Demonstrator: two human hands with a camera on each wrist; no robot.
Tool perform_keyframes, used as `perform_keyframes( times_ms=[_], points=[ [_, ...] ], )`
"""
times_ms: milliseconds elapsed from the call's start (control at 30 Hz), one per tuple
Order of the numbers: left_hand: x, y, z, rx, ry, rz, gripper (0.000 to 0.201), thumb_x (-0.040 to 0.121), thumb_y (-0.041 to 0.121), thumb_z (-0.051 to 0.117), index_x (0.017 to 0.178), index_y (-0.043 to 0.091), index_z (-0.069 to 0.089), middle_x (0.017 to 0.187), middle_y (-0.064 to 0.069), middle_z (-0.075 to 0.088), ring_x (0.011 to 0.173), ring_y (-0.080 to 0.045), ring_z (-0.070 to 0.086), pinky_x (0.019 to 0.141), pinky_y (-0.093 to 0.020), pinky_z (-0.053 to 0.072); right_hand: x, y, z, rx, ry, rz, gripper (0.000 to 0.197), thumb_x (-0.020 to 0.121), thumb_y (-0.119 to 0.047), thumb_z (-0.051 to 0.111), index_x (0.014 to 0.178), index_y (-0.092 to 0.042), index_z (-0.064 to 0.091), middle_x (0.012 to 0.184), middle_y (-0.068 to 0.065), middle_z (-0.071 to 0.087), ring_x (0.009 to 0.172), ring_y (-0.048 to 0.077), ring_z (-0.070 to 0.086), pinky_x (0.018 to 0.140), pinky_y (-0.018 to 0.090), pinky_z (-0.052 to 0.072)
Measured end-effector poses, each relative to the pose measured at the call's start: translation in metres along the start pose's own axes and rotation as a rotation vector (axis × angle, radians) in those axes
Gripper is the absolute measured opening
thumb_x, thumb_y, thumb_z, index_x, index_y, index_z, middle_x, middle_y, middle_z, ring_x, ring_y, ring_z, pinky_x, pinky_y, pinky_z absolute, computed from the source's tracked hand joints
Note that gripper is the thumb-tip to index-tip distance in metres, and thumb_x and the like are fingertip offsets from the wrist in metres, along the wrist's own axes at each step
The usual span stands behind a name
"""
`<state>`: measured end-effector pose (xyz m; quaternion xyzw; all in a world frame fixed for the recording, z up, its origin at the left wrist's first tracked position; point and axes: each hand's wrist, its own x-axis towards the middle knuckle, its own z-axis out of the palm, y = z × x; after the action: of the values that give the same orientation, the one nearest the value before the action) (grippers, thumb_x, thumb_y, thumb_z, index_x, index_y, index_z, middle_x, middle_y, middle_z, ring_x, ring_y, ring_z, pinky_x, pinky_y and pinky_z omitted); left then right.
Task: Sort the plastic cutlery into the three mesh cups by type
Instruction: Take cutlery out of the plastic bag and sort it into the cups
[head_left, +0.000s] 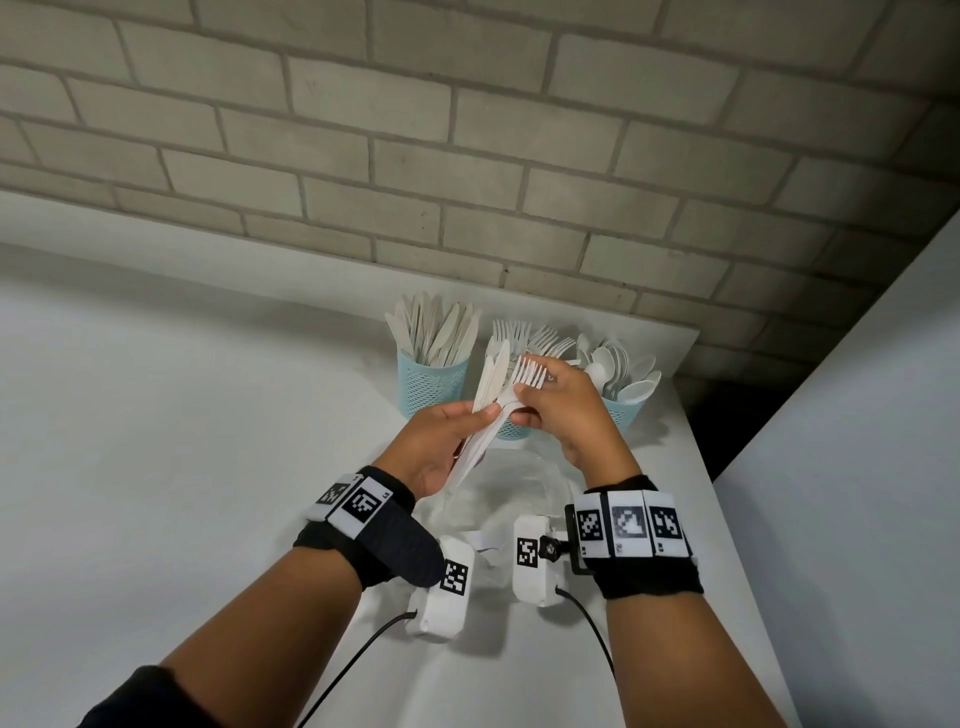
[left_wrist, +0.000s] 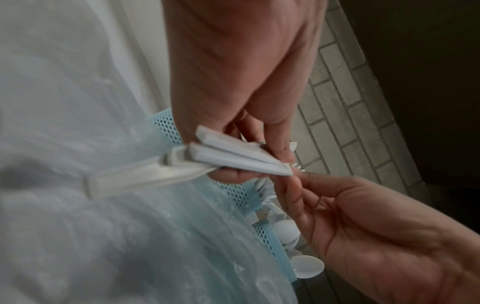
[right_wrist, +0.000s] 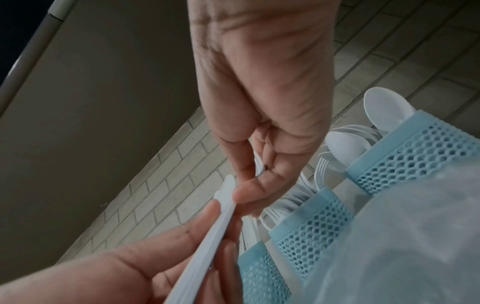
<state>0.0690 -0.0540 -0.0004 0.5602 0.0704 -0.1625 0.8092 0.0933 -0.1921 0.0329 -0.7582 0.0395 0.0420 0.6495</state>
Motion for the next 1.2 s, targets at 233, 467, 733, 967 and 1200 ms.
perform_keyframes(
  times_ms=[233,467,733,967,1200],
  points=[
    [0.001,0.000,-0.005,-0.013,0.014,-0.013,0.021,0.094,0.020,0.054,0.103,0.006,0.067,0.070,0.001,0.069,0.060,-0.010,0.063,0.057,-0.022,0.052,0.007,0.001,-0.005,-0.071,0.163,-0.032,0.034,0.092,0.000,0.048,0.124,-0.012,0.053,0.109,0.010,0.063,0.072,0.015,0.065,0.058,0.022,0.057],
    [0.002,0.008,-0.009,0.012,0.002,-0.002,0.023,0.101,0.014,0.038,0.111,0.013,0.059,0.092,-0.002,0.066,0.083,-0.014,0.060,0.078,-0.027,0.048,0.014,-0.017,-0.016,-0.154,0.278,-0.146,0.031,0.093,0.001,0.042,0.118,-0.014,0.054,0.105,0.011,0.061,0.077,0.020,0.063,0.049,0.015,0.054],
    [0.003,0.025,-0.018,-0.022,-0.028,0.043,0.025,0.100,0.004,0.030,0.108,0.009,0.053,0.076,-0.003,0.047,0.059,-0.010,0.038,0.051,-0.018,0.034,0.023,-0.047,-0.034,-0.135,0.567,-0.397,0.030,0.094,-0.003,0.043,0.118,-0.015,0.056,0.103,0.005,0.062,0.076,0.024,0.066,0.066,0.038,0.060],
    [0.009,0.066,-0.028,-0.047,-0.048,0.209,0.035,0.104,0.028,0.024,0.109,0.013,0.055,0.070,0.002,0.040,0.058,-0.008,0.034,0.054,-0.019,0.032,0.034,-0.044,-0.021,-0.241,0.674,-0.576,0.027,0.097,-0.010,0.042,0.119,-0.013,0.057,0.106,0.008,0.065,0.094,0.024,0.062,0.080,0.026,0.049],
    [0.020,0.092,-0.043,-0.134,0.053,0.434,0.025,0.101,0.003,0.032,0.111,0.011,0.053,0.079,-0.002,0.055,0.071,-0.010,0.055,0.079,-0.024,0.047,0.044,-0.016,-0.005,-0.649,0.489,-0.523,0.031,0.096,-0.012,0.040,0.120,-0.015,0.059,0.087,0.020,0.064,0.078,0.031,0.058,0.063,0.027,0.039]
  ],
)
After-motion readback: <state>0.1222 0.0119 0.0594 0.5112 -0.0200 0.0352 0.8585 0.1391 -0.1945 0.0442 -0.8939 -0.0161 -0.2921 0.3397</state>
